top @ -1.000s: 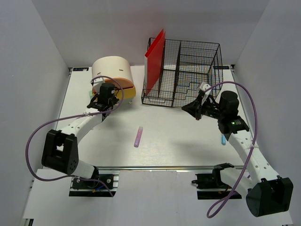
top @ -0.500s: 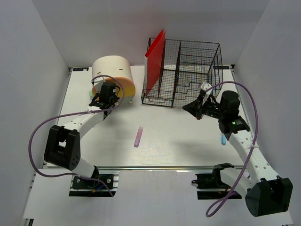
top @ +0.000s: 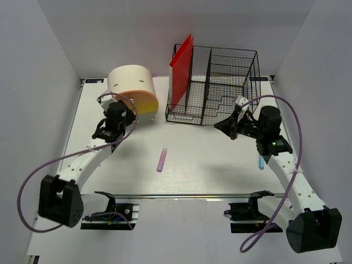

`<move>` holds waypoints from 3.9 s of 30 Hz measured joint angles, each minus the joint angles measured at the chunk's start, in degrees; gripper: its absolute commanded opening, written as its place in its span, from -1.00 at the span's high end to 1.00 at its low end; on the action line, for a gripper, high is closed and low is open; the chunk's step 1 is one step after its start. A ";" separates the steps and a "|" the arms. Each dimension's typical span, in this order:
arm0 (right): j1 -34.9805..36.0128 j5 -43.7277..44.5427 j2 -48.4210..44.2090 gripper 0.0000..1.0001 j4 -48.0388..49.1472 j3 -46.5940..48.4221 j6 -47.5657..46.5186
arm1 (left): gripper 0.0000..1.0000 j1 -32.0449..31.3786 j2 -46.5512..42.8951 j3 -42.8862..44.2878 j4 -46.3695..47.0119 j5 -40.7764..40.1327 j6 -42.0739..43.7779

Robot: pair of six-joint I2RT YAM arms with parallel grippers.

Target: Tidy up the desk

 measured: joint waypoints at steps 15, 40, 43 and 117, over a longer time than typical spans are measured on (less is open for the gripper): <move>-1.11 -0.63 -0.02 1.00 0.00 0.00 -0.66 | 0.32 1.88 -9.90 -18.82 5.77 14.62 -4.68; -1.27 -1.77 0.17 1.00 -1.38 0.00 -1.95 | -0.08 10.88 18.10 -19.37 41.90 26.14 -19.19; -1.27 -1.86 0.52 1.00 -1.81 0.00 -2.19 | -0.08 10.88 20.20 -18.99 44.83 26.12 -20.22; -2.25 -1.86 2.32 1.00 -2.84 0.00 -4.02 | -0.52 10.47 -11.65 -30.14 26.71 28.85 -11.89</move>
